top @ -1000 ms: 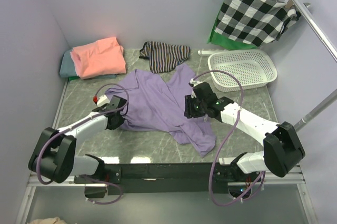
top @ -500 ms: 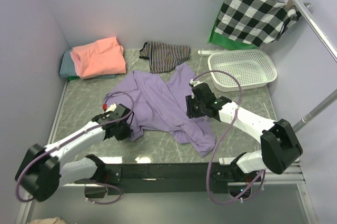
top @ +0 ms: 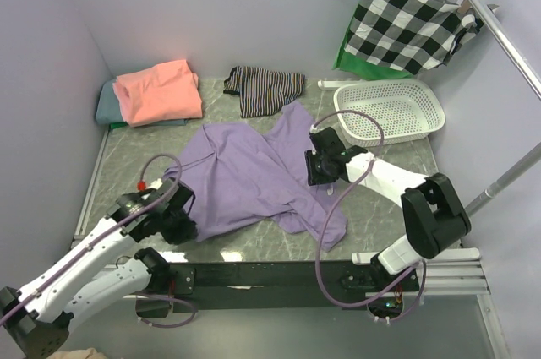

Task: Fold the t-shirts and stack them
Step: Flatten the tshirt out

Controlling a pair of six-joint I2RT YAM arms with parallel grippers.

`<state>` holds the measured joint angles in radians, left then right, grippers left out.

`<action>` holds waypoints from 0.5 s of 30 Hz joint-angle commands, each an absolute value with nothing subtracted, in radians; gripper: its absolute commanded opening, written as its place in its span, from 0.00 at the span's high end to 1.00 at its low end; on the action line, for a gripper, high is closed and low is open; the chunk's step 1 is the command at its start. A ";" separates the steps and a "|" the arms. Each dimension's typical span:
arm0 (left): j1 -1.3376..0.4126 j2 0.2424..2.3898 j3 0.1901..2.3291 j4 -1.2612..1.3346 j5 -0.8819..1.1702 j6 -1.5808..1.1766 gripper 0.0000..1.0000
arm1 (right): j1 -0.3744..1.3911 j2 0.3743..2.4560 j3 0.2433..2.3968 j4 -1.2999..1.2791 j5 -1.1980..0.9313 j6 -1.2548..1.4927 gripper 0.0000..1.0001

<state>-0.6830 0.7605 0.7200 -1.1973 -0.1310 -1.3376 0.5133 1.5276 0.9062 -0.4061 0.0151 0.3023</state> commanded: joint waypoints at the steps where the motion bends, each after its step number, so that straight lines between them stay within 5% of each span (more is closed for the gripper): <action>1: -0.687 0.779 0.847 -1.376 -0.213 -1.373 0.10 | 0.511 1.401 0.888 -0.463 -0.031 0.328 0.59; 2: -0.689 0.794 0.854 -1.373 -0.233 -1.376 0.01 | 0.511 1.382 0.861 -0.462 -0.040 0.333 0.58; 7: -0.689 0.879 0.982 -1.290 -0.371 -1.309 0.01 | 0.502 1.310 0.844 -0.456 0.099 0.354 0.44; 12: -0.658 1.037 1.034 -1.041 -0.566 -1.105 0.01 | 0.407 1.368 0.885 -0.310 0.049 0.348 0.41; 15: -0.530 1.153 1.012 -0.791 -0.501 -0.947 0.01 | 0.361 1.488 0.980 -0.266 -0.027 0.341 0.42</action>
<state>-0.6544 1.0374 1.0142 -1.1191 -0.4477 -1.1896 0.4099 1.3785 0.8669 -0.3931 0.0345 0.3431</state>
